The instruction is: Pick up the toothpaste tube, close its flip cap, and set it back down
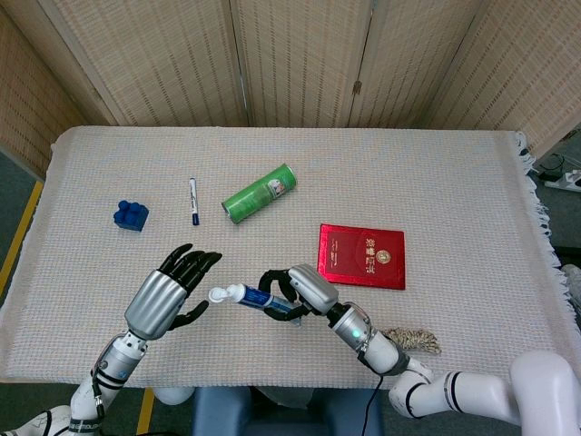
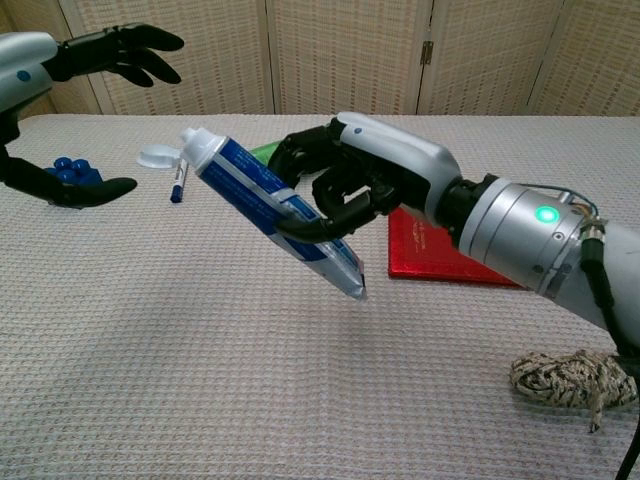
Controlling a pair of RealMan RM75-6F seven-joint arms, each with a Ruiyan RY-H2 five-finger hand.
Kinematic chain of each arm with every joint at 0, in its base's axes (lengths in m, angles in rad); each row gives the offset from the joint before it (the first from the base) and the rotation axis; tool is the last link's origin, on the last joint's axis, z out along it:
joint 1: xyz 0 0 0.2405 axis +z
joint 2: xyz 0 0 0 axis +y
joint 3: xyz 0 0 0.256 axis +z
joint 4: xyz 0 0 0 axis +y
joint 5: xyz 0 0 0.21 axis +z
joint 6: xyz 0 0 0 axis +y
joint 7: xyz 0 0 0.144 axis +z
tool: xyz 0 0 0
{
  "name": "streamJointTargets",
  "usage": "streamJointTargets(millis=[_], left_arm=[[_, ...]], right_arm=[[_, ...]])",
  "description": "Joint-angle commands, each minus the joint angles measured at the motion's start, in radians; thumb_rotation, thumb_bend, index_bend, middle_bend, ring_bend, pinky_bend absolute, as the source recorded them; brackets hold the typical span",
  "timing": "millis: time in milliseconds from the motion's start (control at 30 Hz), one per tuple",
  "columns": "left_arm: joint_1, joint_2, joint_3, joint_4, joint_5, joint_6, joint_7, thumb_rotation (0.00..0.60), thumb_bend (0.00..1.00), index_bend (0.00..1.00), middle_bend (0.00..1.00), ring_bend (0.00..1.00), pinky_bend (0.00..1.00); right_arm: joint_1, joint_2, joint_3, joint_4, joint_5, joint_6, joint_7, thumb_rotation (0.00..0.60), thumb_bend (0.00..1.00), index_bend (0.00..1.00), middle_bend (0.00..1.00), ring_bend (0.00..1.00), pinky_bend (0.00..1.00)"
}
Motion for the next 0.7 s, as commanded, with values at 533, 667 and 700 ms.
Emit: streamJointTargets(millis=[533, 667, 700], left_arm=[[-0.024, -0.019, 0.005, -0.016, 0.000, 0.004, 0.005, 0.600, 0.37, 0.04, 0.19, 0.20, 0.16], [-0.037, -0.023, 0.002, -0.026, -0.008, -0.010, 0.002, 0.600, 0.37, 0.04, 0.19, 0.20, 0.16], [-0.039, -0.025, 0.001, -0.029, -0.009, -0.012, 0.003, 0.600, 0.37, 0.04, 0.19, 0.20, 0.16]], right_arm=[[0.008, -0.023, -0.013, 0.011, 0.018, -0.016, -0.041, 0.600, 1.00, 0.70, 0.68, 0.76, 0.71], [0.012, -0.035, -0.012, 0.016, 0.028, -0.026, -0.055, 0.600, 1.00, 0.70, 0.68, 0.76, 0.71], [0.013, -0.038, -0.011, 0.017, 0.031, -0.029, -0.058, 0.600, 1.00, 0.70, 0.68, 0.76, 0.71]])
